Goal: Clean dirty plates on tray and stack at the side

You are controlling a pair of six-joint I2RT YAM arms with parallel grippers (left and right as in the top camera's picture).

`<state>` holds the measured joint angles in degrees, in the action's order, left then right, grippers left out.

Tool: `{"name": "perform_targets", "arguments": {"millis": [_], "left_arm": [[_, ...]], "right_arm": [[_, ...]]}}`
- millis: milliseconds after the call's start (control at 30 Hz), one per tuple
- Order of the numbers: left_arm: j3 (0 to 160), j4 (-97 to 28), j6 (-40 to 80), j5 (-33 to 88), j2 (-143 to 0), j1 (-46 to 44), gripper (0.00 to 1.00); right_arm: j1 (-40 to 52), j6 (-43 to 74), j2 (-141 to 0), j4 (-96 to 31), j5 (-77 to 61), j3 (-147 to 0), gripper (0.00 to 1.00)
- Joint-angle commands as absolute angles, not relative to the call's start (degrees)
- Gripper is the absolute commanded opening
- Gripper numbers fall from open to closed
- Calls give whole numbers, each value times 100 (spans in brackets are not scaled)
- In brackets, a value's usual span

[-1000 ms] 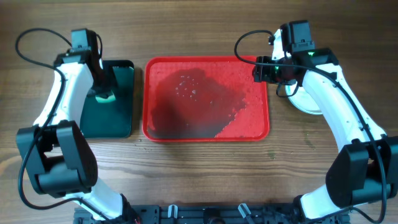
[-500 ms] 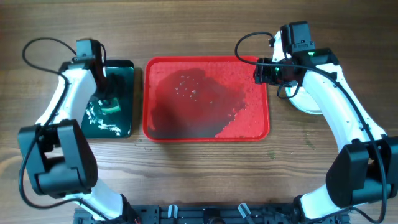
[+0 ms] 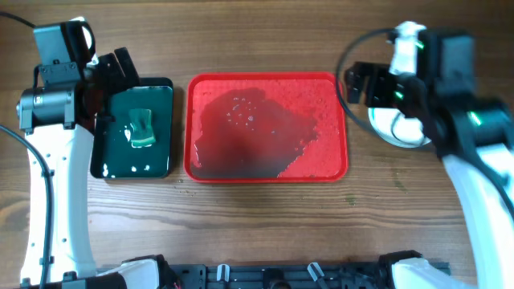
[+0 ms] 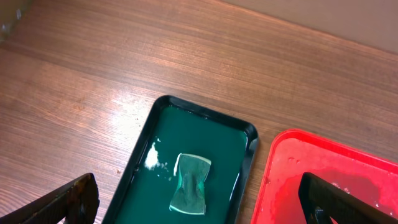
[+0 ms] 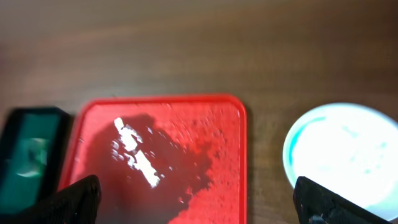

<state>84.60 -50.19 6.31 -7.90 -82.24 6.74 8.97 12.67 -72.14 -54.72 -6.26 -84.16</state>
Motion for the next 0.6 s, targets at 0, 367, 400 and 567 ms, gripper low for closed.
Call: {"name": "perform_targets", "arguments": {"millis": [0, 367, 400, 567], "left_arm": [[8460, -5022, 685, -845, -8263, 650, 100], [8460, -5024, 685, -845, -8263, 650, 100], [8460, -5024, 685, -845, -8263, 650, 100], [8460, -5024, 685, -845, -8263, 650, 100]], "right_arm": [[899, 1304, -6405, -5487, -976, -8527, 100], [899, 1253, -5262, -5286, -574, -8407, 100], [888, 1035, -5183, -5039, -528, -8291, 100], [711, 152, -4480, -3450, -515, -6716, 100]]}}
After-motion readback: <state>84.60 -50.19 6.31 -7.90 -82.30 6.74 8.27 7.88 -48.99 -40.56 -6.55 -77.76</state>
